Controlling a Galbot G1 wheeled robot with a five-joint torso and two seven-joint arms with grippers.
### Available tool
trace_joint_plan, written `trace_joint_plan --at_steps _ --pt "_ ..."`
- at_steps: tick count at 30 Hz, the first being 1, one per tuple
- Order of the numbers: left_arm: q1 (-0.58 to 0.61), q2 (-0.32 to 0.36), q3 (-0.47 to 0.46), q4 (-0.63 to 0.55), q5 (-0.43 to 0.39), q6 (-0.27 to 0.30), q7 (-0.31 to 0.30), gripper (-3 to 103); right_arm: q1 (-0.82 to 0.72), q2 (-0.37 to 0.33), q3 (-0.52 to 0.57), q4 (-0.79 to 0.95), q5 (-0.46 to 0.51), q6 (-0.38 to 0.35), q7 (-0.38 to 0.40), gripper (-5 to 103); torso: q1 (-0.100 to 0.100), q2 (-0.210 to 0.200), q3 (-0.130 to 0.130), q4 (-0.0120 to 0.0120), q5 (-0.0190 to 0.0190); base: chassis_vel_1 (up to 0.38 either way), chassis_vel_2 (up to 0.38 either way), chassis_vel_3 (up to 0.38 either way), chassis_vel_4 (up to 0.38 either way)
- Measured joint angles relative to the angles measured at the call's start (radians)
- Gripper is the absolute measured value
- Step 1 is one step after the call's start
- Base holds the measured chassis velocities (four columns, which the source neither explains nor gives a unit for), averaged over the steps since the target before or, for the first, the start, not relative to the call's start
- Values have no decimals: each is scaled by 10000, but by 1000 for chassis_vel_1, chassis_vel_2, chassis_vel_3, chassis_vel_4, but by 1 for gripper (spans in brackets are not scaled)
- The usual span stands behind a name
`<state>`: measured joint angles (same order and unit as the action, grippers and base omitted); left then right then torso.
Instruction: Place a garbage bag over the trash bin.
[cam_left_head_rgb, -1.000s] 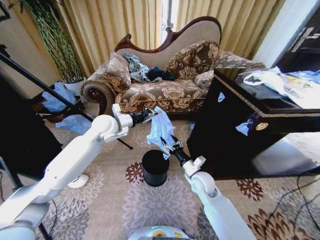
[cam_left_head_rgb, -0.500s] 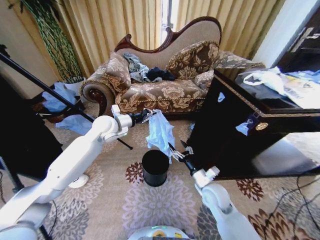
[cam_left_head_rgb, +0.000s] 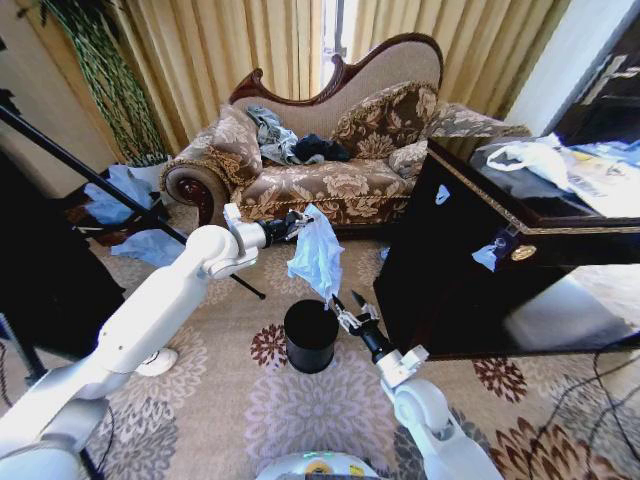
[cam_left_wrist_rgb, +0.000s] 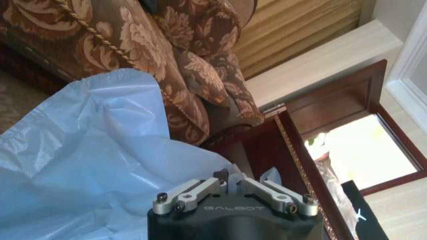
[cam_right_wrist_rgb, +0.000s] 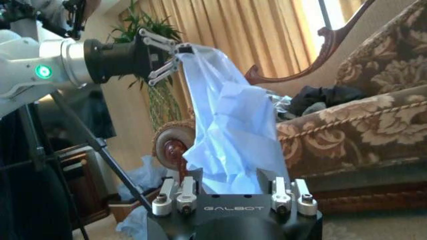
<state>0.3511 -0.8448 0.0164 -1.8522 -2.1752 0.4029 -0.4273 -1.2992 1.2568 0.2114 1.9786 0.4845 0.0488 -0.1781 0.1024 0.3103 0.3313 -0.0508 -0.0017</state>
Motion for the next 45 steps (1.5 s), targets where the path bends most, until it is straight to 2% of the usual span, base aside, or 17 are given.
trace_joint_plan --at_steps 5,6,8,10,11,13,16,18,19,27,38,43,45 --pt "1 59 23 -116 -27 -17 -22 0 793 88 -327 -698 -58 141 55 35 1 0 1 1 0 0 0 0 0" --pt "1 59 23 -116 -27 -17 -22 0 793 88 -327 -698 -58 141 55 35 1 0 1 1 0 0 0 0 0" --pt "13 107 24 -169 -45 -18 -26 0 1138 62 -369 -1013 -64 197 93 27 2 0 0 1 1 0 0 0 0" --pt "22 126 23 -187 -49 -18 -27 0 1224 38 -372 -1096 -69 220 109 27 2 0 0 1 2 0 0 0 0" --pt "62 173 8 -225 -57 -16 -26 0 1374 -30 -372 -1218 -120 281 123 19 2 0 1 1 1 0 0 0 0" --pt "86 192 0 -241 -60 -13 -26 0 1423 -71 -372 -1255 -147 311 128 19 2 0 1 1 1 0 0 0 0" --pt "221 263 -36 -338 -64 -1 -19 0 1575 -284 -429 -1266 -189 361 145 7 2 0 1 0 1 0 0 0 0" --pt "254 277 -39 -360 -65 1 -16 0 1602 -329 -456 -1244 -186 361 145 7 2 0 1 0 2 0 0 0 0" --pt "364 311 -44 -427 -63 20 -5 0 1701 -467 -561 -1139 -167 361 145 2 2 0 0 0 1 0 0 0 0" --pt "847 497 -44 -820 -32 183 106 0 2390 -1137 -1304 -661 160 285 199 0 1 0 0 1 0 0 0 0 0" --pt "1319 693 -66 -1226 25 246 236 0 2757 -952 -1566 -877 179 125 722 0 0 0 0 0 2 0 0 0 0" --pt "1383 778 -206 -1270 56 252 434 0 2965 -1183 -1528 -980 -128 -478 1438 0 -1 0 0 0 2 0 0 0 0" --pt "1393 780 -230 -1270 61 252 453 0 2998 -1199 -1496 -1010 -189 -516 1496 0 0 0 0 0 2 0 0 0 0"
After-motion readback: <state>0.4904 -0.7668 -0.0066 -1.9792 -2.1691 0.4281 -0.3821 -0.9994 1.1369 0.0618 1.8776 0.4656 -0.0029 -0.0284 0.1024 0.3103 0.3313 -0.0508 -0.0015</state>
